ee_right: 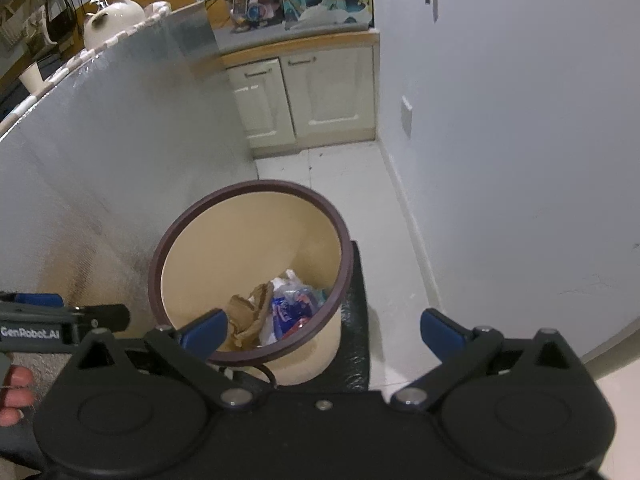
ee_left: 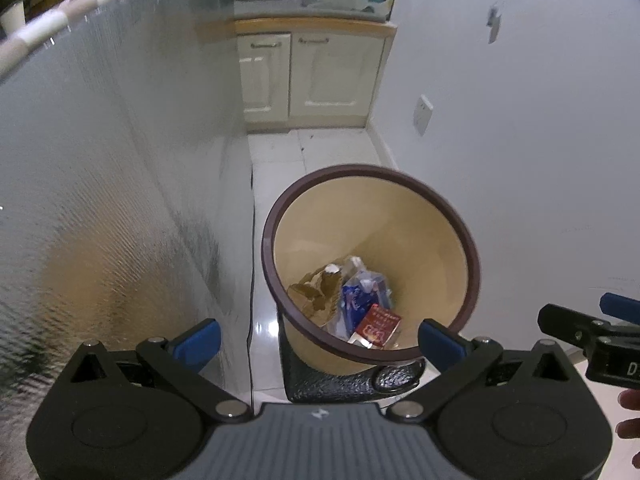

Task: Collect trash
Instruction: 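Move both open grippers back from the wastebasket toward the table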

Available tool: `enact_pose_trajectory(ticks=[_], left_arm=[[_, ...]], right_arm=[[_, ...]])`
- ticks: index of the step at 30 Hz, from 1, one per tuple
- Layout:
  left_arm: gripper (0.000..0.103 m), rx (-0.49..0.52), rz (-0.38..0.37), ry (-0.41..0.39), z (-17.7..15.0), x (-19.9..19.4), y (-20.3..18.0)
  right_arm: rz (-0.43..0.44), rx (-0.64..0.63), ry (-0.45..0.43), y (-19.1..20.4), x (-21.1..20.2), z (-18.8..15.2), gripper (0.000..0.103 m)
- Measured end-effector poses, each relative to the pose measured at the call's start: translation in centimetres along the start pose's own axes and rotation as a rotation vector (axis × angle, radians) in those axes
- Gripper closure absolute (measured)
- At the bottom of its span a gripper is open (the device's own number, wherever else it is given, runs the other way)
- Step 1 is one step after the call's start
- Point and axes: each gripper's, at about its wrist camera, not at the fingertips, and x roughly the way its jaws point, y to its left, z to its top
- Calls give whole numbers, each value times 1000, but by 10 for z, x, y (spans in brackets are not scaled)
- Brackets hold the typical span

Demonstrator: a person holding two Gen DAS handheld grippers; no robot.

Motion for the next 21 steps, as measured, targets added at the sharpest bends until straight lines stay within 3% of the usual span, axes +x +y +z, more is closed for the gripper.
enact_pose_trajectory(ticks=[12,21], left_arm=[[0,48,-43,-175,-5,-82,-8],[0,50,-94,-331,-6,-157,-5]], right_arm=[[-37,-18,-132,-1,-76,-5,0],[-25,-64,-264,19,-131,13,0]])
